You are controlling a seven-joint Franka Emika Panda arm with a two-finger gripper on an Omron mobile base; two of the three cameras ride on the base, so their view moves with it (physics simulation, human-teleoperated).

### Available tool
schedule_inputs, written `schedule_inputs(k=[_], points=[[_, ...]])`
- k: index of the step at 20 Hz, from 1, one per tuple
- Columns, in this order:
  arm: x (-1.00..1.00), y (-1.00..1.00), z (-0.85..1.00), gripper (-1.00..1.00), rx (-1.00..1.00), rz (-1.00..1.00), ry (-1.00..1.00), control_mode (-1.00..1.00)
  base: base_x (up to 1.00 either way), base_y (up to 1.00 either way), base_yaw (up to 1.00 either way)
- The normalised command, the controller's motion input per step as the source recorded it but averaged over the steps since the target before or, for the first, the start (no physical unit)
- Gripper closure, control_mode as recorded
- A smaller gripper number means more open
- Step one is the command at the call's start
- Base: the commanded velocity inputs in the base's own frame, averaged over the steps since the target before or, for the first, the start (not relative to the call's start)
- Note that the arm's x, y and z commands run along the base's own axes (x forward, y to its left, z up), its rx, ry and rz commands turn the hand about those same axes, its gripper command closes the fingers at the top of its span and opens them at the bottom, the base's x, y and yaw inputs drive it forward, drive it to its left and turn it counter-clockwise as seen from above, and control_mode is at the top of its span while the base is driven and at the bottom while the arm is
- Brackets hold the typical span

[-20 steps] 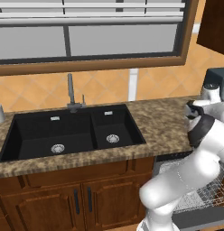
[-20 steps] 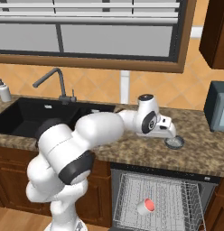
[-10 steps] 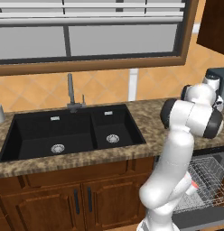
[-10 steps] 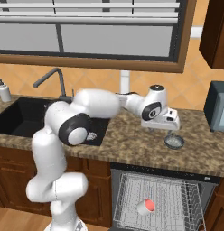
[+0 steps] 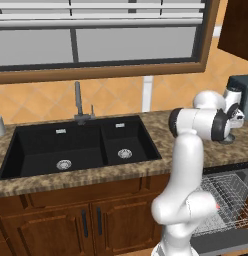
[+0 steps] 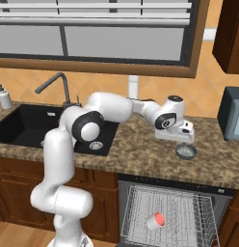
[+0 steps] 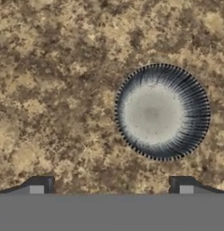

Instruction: Pick up the cup and bowl from the counter, place them in the dishwasher, and close the dishwasher door.

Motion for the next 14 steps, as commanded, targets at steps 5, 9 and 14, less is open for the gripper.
schedule_inputs(k=[5,9,14], points=[[0.41,-0.05,-0.25,-1.0,-0.04,0.0,0.0,-1.0,0.0,0.0,0.0],[0.25,-0.17,-0.31,-1.0,-0.03,0.0,0.0,-1.0,0.0,0.0,0.0],[0.1,-0.3,-0.32,-1.0,-0.04,0.0,0.0,-1.0,0.0,0.0,0.0]])
